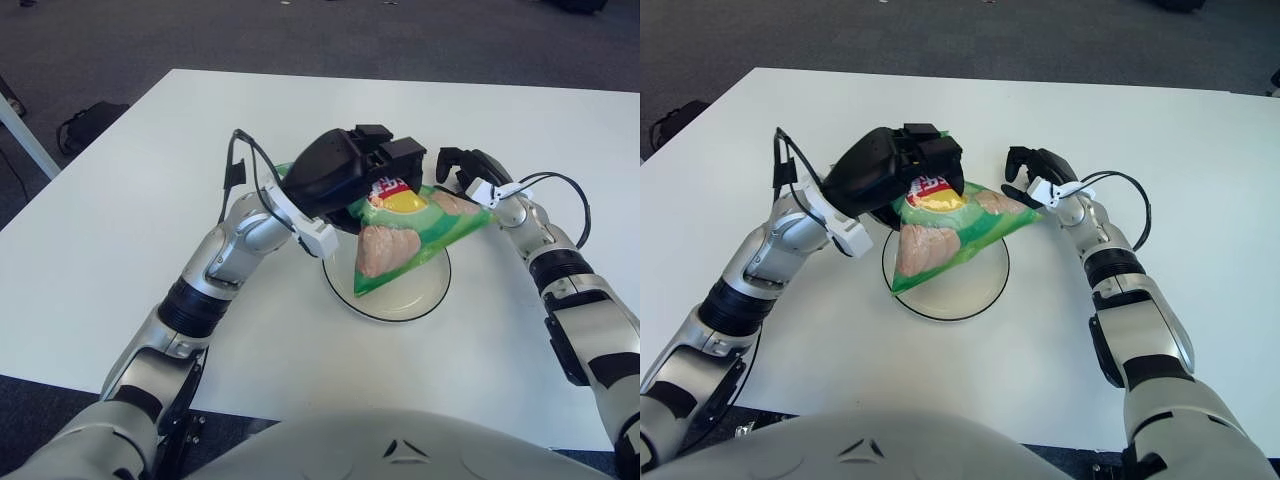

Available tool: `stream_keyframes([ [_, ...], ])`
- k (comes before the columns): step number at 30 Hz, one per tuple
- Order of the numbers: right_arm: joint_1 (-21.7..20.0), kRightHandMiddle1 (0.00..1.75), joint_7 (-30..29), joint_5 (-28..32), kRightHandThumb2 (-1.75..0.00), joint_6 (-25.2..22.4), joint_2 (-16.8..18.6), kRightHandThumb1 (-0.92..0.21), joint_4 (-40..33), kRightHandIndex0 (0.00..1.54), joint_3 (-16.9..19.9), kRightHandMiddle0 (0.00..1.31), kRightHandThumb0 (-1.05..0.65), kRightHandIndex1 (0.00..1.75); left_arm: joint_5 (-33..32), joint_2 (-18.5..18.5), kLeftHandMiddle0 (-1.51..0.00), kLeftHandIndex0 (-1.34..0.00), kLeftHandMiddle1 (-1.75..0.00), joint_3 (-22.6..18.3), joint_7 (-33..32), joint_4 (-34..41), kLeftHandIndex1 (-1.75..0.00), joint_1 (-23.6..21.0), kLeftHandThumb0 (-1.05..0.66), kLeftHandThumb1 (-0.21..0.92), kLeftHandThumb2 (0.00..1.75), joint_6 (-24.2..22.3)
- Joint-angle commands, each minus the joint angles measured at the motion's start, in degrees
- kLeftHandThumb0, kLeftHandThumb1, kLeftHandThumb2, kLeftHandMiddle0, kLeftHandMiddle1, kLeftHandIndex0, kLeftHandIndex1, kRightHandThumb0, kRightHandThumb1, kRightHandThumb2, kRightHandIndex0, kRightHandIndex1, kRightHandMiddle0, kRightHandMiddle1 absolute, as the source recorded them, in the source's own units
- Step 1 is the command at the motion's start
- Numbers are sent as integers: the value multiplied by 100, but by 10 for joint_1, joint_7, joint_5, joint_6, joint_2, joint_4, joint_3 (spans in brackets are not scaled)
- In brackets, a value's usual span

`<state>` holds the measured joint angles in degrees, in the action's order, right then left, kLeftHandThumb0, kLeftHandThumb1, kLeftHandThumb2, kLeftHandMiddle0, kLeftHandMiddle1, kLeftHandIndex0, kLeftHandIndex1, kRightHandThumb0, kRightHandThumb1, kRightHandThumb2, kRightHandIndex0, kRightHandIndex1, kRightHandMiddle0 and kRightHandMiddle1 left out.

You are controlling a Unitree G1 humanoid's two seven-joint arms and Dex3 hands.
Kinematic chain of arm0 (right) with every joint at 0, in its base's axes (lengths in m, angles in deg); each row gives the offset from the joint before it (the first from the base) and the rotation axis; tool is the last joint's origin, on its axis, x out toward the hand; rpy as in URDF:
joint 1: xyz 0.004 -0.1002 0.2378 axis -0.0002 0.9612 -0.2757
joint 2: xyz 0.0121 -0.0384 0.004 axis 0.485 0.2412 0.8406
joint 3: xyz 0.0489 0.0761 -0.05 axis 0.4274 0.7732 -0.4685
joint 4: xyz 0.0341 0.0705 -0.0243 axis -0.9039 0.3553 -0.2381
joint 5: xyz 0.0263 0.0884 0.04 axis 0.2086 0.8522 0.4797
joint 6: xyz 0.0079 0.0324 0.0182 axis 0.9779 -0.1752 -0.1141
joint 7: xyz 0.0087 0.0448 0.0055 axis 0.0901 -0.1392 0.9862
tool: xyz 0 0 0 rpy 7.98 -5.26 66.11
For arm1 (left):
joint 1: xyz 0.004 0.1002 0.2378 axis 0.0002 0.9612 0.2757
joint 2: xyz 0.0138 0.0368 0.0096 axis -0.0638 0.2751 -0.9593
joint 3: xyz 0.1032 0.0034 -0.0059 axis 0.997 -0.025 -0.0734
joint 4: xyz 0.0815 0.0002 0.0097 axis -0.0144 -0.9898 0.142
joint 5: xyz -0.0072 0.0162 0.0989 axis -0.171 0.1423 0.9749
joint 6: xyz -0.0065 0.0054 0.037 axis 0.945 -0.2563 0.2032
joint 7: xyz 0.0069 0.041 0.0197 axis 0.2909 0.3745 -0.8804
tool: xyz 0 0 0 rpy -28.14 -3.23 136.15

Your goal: Put the snack into the plate.

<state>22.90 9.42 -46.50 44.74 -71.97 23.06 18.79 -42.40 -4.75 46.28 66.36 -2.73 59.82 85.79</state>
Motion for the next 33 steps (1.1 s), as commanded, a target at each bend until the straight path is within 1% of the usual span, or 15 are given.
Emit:
stream_keyframes([
  [1, 48, 174, 31, -5, -125, -23, 16, -37, 28, 116, -14, 57, -47, 175, 12, -13, -92, -68, -169, 5, 21, -6, -175, -7, 0, -7, 174, 9],
  [6, 46, 175, 21, -25, -125, -11, 9, -37, 27, 116, -28, 57, -47, 175, 21, -32, -91, -66, -167, 13, 58, -4, -175, -1, 0, -5, 171, 18],
  [8, 45, 175, 23, -27, -125, -13, 11, -37, 34, 115, -30, 57, -47, 175, 22, -53, -90, -65, -166, 24, 100, 4, -175, 4, 0, -4, 169, 14],
  [9, 45, 175, 25, -27, -125, -14, 12, -36, 36, 114, -31, 58, -47, 175, 20, -60, -75, -64, -169, 27, 120, 8, -168, 3, 0, 9, 154, 11],
  [10, 44, 175, 27, -27, -126, -15, 13, -36, 37, 113, -32, 58, -47, 175, 11, -68, -70, -63, -170, 32, 144, 11, -166, 1, 0, 14, 148, 4],
  [12, 45, 175, 32, -25, -126, -17, 13, -36, 36, 112, -33, 58, -47, 175, -6, -77, -48, -56, -173, 39, 192, 17, -155, -8, 0, 38, 117, -11],
  [14, 46, 175, 34, -24, -127, -20, 13, -35, 33, 111, -33, 59, -47, 175, -21, -89, -24, -29, -155, 47, 245, 18, -151, -28, -2, 32, 125, -24],
  [15, 46, 175, 34, -24, -128, -21, 13, -34, 32, 111, -33, 59, -48, 175, -27, -94, -16, -19, -131, 49, 265, 17, -136, -38, -13, 30, 122, -27],
  [16, 47, 175, 35, -22, -129, -22, 14, -34, 33, 111, -32, 60, -48, 175, -29, -100, -12, -15, -122, 52, 280, 14, -130, -48, -17, 29, 121, -20],
  [17, 47, 175, 36, -21, -129, -22, 14, -33, 34, 111, -32, 60, -48, 175, -31, -103, -8, -10, -98, 54, 291, 13, -112, -53, -26, 31, 115, -14],
  [21, 33, 175, 38, -21, -130, -17, 16, -33, 66, 111, -32, 60, -48, 175, -59, -114, -2, -2, -40, 64, 331, -7, -67, -80, -44, 35, 102, 17],
  [22, 30, 175, 37, -22, -130, -15, 16, -33, 71, 111, -32, 61, -48, 175, -68, -115, -1, -2, -34, 66, 341, -11, -62, -84, -46, 35, 100, 21],
  [23, 29, 175, 36, -22, -130, -13, 17, -32, 76, 110, -32, 61, -48, 175, -75, -116, -1, -1, -22, 67, 347, -15, -49, -87, -50, 36, 97, 24],
  [27, 25, 175, 34, -23, -131, -5, 18, -32, 84, 108, -35, 61, -48, 175, -99, -118, 0, 0, -4, 74, 372, -45, -22, -106, -64, 41, 87, 48],
  [33, 20, 175, 28, -31, -131, -4, 17, -32, 93, 106, -42, 61, -48, 175, -108, -120, 0, 0, 0, 77, 399, -66, -7, -120, -79, 49, 70, 62],
])
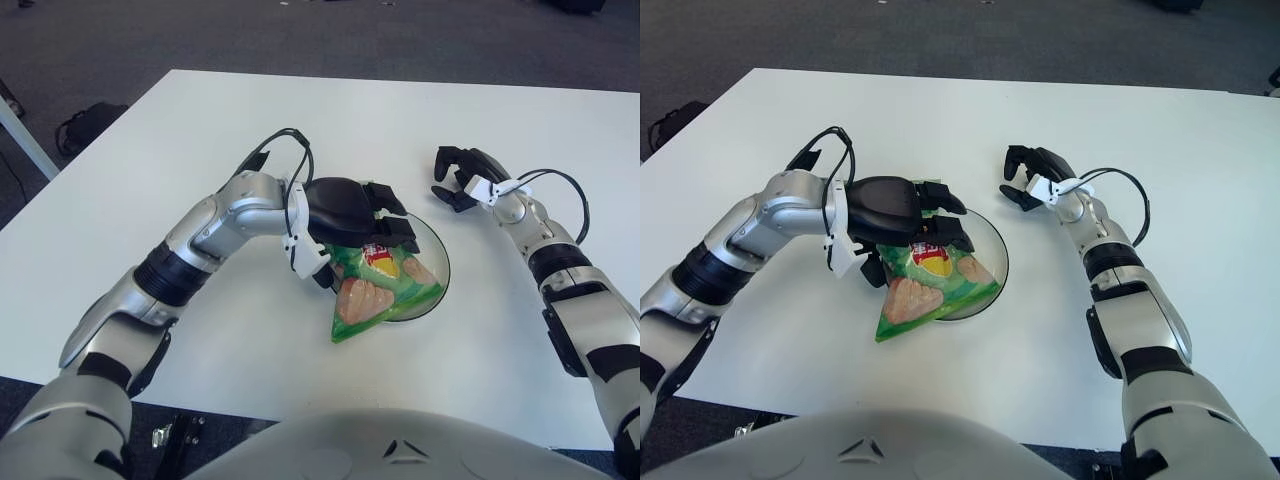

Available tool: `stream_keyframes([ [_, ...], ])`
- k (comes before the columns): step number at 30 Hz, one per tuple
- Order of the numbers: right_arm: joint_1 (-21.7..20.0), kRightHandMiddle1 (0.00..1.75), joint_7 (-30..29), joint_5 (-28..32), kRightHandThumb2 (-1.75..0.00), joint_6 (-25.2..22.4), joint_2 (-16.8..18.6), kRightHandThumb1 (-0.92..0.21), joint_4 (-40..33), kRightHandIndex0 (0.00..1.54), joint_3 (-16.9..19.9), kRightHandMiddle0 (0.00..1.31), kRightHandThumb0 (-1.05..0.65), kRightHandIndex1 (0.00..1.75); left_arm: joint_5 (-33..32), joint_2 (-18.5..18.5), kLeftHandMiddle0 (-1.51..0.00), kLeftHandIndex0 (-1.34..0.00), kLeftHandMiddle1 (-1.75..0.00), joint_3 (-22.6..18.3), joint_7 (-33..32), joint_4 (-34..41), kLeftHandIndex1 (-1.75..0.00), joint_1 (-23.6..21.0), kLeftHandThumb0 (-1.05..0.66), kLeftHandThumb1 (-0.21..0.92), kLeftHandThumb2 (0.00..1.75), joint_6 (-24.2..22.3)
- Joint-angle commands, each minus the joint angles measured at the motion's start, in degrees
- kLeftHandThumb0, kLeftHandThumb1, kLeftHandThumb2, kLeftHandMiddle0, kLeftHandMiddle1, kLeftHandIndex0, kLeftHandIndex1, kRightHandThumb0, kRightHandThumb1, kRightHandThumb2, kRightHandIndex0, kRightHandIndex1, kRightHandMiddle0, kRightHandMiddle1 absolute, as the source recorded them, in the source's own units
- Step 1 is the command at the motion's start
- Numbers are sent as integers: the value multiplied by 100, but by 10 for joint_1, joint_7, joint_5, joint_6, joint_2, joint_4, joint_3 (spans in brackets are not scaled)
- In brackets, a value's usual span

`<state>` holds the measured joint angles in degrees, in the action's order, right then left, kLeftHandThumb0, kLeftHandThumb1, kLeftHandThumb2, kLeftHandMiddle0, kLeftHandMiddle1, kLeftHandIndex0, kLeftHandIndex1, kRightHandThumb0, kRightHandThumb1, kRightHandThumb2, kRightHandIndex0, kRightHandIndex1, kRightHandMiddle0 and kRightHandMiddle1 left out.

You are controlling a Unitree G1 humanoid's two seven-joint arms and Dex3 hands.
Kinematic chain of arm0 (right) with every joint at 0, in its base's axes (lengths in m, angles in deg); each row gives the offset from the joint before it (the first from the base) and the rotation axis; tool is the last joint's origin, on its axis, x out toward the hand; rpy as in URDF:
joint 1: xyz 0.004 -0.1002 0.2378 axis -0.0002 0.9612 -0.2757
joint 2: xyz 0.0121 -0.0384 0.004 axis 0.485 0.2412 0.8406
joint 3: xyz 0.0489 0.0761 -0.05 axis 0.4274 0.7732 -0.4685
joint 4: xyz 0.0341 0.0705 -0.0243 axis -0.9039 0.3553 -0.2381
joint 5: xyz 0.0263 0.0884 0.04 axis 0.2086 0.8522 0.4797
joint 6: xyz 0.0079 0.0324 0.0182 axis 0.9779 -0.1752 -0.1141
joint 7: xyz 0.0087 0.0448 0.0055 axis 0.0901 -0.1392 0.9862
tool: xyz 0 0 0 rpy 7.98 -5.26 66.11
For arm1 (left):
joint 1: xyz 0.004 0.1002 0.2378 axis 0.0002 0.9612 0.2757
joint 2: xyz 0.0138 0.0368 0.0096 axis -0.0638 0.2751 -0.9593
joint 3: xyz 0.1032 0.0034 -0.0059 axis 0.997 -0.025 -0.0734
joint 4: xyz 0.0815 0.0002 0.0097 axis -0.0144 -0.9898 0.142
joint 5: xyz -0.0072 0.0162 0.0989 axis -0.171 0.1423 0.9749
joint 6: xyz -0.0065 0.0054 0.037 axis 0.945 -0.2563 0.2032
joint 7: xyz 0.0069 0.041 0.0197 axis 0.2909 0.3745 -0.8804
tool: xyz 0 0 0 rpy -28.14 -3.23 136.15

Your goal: Put the snack into the plate.

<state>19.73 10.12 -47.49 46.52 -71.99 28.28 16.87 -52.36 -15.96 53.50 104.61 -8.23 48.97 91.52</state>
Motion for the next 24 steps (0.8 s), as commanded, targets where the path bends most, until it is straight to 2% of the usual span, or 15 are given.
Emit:
stream_keyframes([
  [1, 50, 175, 20, -23, -131, -22, 18, -32, 45, 105, -25, 61, -48, 175, -11, -10, 0, 0, 0, 7, 24, -14, -6, -15, -80, 50, 69, 5],
  [5, 45, 175, 19, -23, -129, -24, 18, -34, 52, 101, -29, 59, -47, 175, -31, -9, 0, 0, 0, 7, 43, -26, -1, -20, -95, 66, 46, 7],
  [9, 43, 175, 24, -13, -126, -24, 21, -36, 58, 95, -23, 58, -47, 175, -85, -3, 0, 0, 0, 3, 75, -27, 0, -17, -101, 76, 30, -27],
  [13, 41, 175, 20, -11, -125, -16, 21, -37, 63, 92, -21, 57, -46, 175, -126, -2, 0, 0, 0, -1, 101, -25, 0, -16, -100, 77, 25, -50],
  [17, 42, 175, 3, -18, -130, -8, 20, -33, 64, 91, -26, 60, -48, 175, -153, 0, 0, 0, 0, -3, 120, -30, 0, -21, -100, 76, 23, -64],
  [24, 41, 175, -20, -25, -136, -9, 20, -28, 69, 93, -31, 64, -50, 175, -175, 13, 0, 0, 0, -13, 121, -41, 0, -14, -97, 74, 20, -81],
])
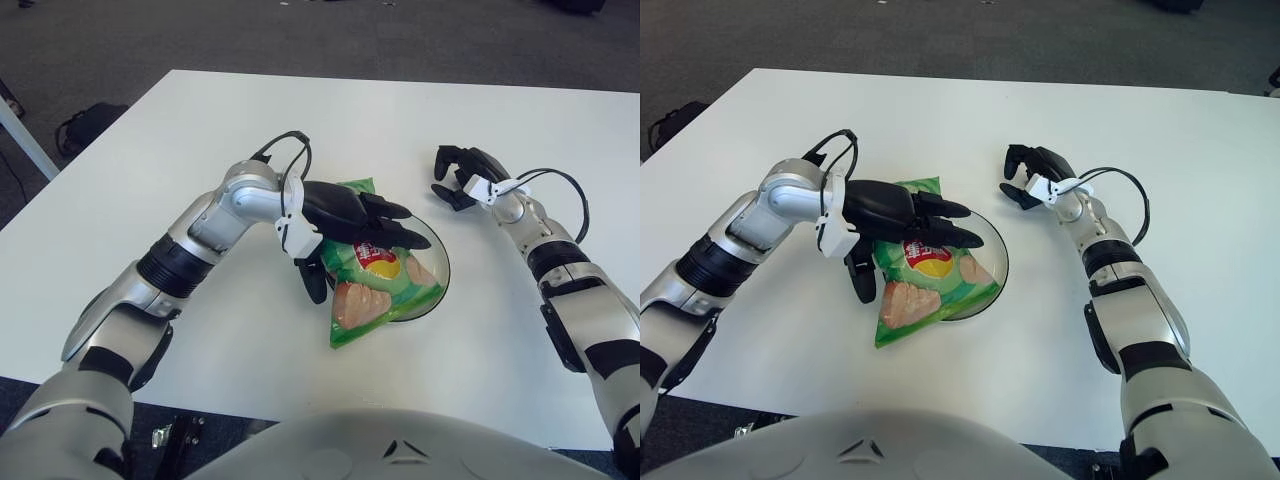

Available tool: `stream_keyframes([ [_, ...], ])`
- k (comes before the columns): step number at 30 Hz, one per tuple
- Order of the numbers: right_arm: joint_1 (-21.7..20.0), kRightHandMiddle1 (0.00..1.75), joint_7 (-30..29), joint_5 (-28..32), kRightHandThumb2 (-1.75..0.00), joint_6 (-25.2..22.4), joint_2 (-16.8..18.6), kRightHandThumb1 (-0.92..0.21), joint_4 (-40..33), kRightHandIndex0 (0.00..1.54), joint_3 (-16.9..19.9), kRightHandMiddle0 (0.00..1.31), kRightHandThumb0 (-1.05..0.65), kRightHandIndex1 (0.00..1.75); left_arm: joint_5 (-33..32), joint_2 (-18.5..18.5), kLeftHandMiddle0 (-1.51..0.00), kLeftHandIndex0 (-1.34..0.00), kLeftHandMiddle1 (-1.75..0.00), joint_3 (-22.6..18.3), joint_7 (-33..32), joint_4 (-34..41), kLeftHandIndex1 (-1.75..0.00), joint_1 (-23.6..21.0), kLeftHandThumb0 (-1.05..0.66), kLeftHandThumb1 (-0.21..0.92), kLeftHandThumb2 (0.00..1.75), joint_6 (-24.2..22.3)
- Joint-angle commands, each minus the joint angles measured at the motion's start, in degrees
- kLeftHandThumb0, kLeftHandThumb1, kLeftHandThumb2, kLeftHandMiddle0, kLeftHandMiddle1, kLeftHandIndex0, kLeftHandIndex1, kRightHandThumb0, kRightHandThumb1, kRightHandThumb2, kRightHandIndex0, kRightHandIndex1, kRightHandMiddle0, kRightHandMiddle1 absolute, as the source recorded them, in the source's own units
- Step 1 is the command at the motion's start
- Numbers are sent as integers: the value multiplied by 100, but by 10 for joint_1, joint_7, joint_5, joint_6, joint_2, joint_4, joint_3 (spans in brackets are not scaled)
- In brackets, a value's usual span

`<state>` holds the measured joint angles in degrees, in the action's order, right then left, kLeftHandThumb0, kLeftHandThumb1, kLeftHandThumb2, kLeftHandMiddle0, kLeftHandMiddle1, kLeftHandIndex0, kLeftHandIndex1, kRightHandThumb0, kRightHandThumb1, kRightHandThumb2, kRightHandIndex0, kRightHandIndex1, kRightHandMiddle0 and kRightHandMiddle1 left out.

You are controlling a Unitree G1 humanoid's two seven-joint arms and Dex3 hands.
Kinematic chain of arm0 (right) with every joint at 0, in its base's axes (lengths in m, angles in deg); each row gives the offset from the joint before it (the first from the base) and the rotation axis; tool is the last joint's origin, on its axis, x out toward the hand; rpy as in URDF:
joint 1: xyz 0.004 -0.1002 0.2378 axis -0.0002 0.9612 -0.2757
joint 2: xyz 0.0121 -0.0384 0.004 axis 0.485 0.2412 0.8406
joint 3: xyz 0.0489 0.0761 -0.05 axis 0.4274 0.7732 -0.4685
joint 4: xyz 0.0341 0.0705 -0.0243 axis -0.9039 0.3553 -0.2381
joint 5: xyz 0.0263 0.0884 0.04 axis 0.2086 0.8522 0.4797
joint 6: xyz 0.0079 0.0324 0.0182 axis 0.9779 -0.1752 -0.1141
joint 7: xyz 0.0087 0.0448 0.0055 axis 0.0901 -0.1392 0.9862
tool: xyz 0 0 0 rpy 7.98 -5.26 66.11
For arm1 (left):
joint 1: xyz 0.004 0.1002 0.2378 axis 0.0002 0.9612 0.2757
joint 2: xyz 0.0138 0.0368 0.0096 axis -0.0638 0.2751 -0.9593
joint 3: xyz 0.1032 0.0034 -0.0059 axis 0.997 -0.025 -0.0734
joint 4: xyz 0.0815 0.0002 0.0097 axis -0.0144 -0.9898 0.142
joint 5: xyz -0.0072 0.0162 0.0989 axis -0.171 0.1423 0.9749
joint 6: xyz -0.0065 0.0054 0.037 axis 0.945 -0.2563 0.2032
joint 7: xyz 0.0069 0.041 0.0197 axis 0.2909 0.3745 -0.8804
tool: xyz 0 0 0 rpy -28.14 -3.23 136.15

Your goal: Put the snack into the plate.

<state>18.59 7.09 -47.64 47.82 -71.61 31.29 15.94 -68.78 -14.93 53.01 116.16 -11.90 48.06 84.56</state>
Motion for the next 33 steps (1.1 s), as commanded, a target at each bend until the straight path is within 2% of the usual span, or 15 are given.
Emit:
stream_keyframes([
  [1, 52, 175, 6, -25, -137, -21, 16, -28, 39, 93, -22, 65, -50, 175, -13, 4, 0, 0, 0, -10, 6, -5, 0, -5, -95, 73, 20, -14],
  [6, 54, 175, -15, -34, -138, 1, 12, -26, 41, 97, -30, 66, -51, 175, -13, 4, 0, 0, 0, -27, -12, -5, 0, 8, -90, 71, 19, -14],
  [8, 54, 175, -18, -37, -140, 4, 11, -25, 42, 100, -33, 67, -51, 175, -9, -2, 0, 0, 0, -40, -23, -4, 0, 15, -90, 71, 19, 0],
  [10, 54, 175, -14, -37, -141, -1, 12, -24, 40, 103, -33, 67, -51, 175, -24, -32, 0, 0, 0, -82, -32, 19, 0, 34, -91, 70, 19, 9],
  [12, 55, 175, 2, -27, -140, -9, 13, -25, 34, 105, -28, 67, -51, 175, -40, -51, 0, 0, 0, -117, -41, 45, 0, 58, -91, 70, 19, -1],
  [17, 68, 175, 27, -17, -132, -14, 7, -31, 0, 106, -23, 62, -49, 175, -41, -43, 0, 0, 0, -144, -74, 77, 0, 93, -90, 71, 20, -42],
  [23, 78, 175, 19, -36, -130, -14, -3, -33, -33, 109, -34, 60, -48, 175, -13, -80, 0, 0, 0, -220, -120, 141, 0, 140, -90, 73, 21, -54],
  [27, 86, 175, 37, -28, -130, -24, -6, -33, -50, 111, -30, 61, -48, 175, 10, -84, 0, 0, 0, -260, -162, 132, 0, 158, -96, 79, 24, -28],
  [33, 92, 175, 53, -24, -130, -46, -8, -32, -77, 111, -25, 61, -48, 175, -26, -95, 0, 0, 0, -302, -180, 113, 0, 159, -99, 83, 24, -35],
])
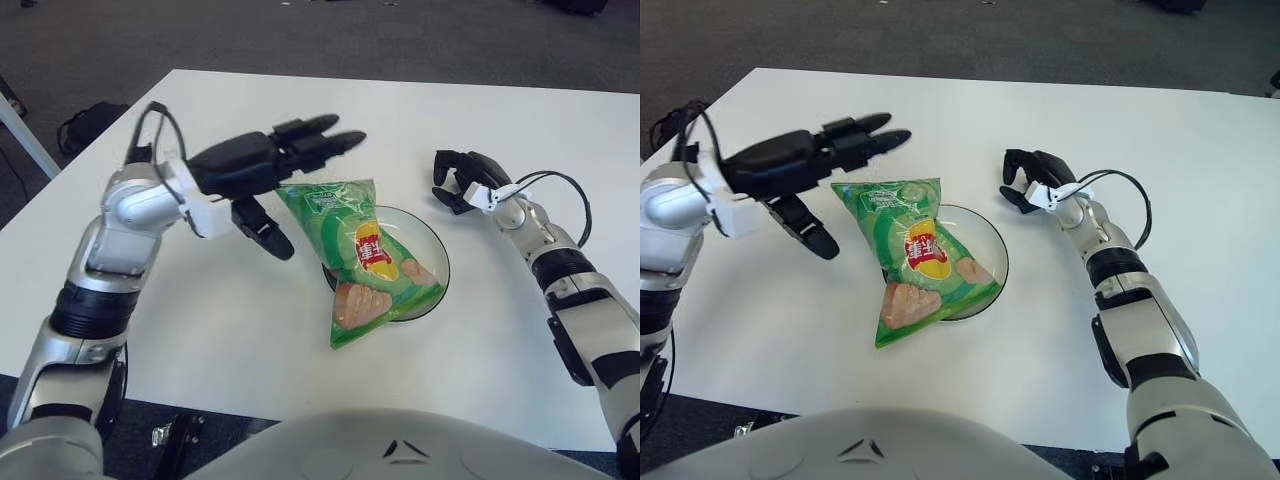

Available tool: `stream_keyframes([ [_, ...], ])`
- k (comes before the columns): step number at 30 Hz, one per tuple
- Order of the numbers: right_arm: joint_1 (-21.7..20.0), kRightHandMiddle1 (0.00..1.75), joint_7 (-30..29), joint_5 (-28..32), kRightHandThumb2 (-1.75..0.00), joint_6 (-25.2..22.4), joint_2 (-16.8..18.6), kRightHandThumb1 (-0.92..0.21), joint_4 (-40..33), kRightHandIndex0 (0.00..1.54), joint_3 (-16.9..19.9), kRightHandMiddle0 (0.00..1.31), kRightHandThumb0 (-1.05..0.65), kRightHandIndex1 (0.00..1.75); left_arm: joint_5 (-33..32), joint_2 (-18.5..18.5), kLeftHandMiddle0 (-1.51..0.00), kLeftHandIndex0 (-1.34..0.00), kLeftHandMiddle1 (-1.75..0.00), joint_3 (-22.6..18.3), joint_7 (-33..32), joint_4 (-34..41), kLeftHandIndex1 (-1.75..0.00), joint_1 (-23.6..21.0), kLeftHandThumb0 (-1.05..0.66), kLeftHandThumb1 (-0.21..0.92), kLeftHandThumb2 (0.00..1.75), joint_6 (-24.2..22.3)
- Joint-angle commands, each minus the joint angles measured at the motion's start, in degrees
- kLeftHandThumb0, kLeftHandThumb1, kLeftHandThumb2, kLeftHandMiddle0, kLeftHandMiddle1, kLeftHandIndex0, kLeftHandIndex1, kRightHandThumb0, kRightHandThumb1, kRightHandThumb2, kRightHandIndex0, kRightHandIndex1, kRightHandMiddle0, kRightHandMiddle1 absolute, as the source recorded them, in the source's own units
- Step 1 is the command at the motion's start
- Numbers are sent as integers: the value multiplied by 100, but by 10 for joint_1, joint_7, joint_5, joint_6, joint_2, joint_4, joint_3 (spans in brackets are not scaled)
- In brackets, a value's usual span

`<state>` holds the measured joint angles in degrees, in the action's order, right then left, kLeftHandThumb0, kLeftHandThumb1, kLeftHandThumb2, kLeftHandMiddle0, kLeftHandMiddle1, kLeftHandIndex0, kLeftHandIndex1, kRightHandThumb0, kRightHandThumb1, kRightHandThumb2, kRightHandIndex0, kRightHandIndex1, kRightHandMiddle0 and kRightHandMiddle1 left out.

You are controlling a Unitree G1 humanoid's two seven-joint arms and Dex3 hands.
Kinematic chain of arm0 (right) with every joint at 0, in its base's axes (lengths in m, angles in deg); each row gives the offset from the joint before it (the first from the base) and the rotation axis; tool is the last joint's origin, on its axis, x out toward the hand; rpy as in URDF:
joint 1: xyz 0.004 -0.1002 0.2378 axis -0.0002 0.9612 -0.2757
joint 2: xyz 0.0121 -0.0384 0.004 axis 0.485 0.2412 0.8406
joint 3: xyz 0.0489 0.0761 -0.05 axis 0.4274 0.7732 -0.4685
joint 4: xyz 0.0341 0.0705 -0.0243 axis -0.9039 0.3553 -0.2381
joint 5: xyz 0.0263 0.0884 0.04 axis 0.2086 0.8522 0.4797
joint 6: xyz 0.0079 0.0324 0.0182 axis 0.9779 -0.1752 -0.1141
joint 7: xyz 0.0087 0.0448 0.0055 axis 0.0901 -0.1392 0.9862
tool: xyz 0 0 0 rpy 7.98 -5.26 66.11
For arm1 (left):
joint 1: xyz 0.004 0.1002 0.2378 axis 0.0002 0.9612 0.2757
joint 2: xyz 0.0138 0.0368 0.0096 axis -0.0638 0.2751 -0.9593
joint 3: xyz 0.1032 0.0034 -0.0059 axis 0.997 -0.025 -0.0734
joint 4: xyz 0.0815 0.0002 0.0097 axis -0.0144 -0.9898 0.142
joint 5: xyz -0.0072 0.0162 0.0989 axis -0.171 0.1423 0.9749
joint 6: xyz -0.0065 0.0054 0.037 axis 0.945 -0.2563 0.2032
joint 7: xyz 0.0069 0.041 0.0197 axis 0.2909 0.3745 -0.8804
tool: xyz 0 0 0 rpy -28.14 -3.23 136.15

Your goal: Put the snack into the plate.

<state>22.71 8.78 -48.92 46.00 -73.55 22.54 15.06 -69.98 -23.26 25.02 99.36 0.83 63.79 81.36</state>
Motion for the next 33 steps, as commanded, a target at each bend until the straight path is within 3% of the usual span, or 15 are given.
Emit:
stream_keyframes([
  [1, 52, 175, 38, -11, -130, -31, 11, -32, 6, 110, -16, 61, -48, 175, -18, -13, 0, 0, 0, -30, -14, -20, 0, -1, -98, 83, 24, -6],
  [6, 55, 175, 42, -18, -131, -40, 7, -32, -11, 112, -20, 61, -49, 175, -32, -23, 0, 0, 0, -62, -27, -42, 0, -15, -96, 81, 22, -10],
  [11, 58, 175, 45, -18, -132, -42, 6, -31, -14, 113, -19, 62, -49, 175, -31, -70, 0, 0, 0, -103, -19, -92, 0, -4, -96, 81, 22, 16],
  [18, 61, 175, 46, -15, -132, -45, 8, -31, -17, 111, -16, 62, -49, 175, 44, -70, 0, 0, 0, -92, -78, -146, 0, -5, -104, 82, 22, 29],
  [22, 66, 175, 48, -12, -131, -45, 7, -32, -23, 110, -13, 61, -48, 175, 92, -23, 0, 0, 0, -62, -155, -256, 0, -12, -105, 83, 22, 49],
  [27, 72, 175, 46, -11, -130, -47, 7, -33, -31, 109, -9, 60, -48, 175, 73, 21, 0, 0, 0, -60, -197, -304, 0, 0, -104, 86, 23, 23],
  [33, 77, 175, 49, -8, -129, -50, 7, -33, -37, 108, -4, 60, -48, 175, 51, 81, 0, 0, 0, -71, -262, -464, 0, -16, -95, 89, 24, 22],
])
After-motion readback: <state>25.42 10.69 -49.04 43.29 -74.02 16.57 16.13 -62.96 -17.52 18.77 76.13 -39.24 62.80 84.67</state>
